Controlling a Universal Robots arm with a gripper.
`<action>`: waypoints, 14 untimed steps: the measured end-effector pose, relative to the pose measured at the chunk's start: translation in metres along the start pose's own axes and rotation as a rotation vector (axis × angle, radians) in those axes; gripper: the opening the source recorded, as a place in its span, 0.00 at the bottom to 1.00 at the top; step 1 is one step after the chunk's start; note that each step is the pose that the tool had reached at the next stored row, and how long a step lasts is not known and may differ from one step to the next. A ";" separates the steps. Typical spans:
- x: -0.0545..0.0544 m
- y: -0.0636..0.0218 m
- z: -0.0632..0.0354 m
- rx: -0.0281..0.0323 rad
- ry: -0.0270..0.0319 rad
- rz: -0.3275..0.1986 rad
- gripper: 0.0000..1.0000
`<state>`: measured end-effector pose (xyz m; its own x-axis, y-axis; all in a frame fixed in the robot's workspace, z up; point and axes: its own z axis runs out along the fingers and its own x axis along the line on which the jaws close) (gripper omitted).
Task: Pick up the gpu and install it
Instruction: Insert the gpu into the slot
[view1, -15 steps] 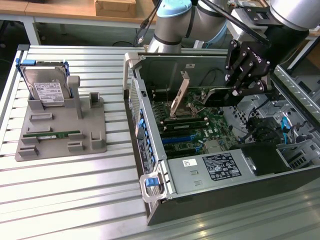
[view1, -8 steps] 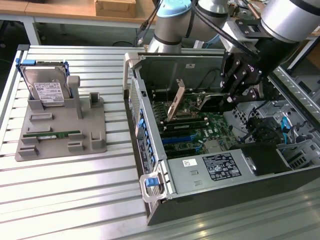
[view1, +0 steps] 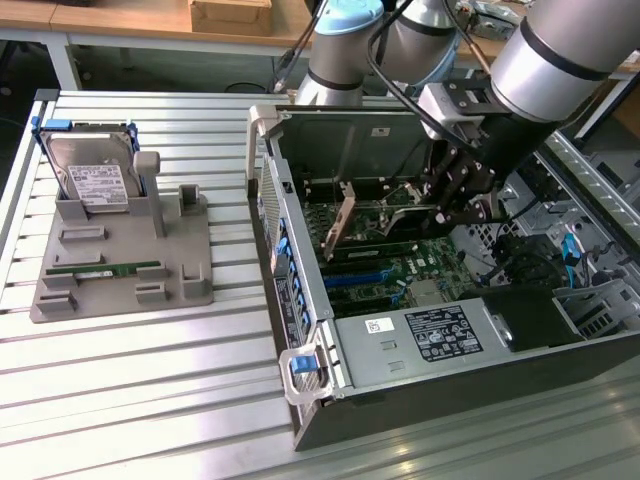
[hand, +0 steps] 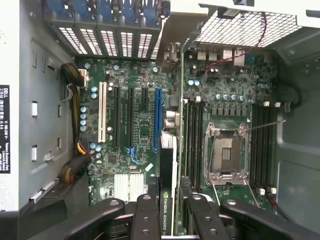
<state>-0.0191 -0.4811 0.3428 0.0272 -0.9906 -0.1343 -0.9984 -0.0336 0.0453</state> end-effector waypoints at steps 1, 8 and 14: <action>0.000 0.0001 0.0025 0.0000 0.0000 0.000 0.27; 0.000 0.0030 0.0188 0.0001 -0.0002 0.000 0.27; 0.001 0.0037 0.0353 0.0000 0.0000 0.000 0.27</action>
<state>-0.0245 -0.4776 0.3078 0.0272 -0.9906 -0.1343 -0.9984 -0.0336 0.0453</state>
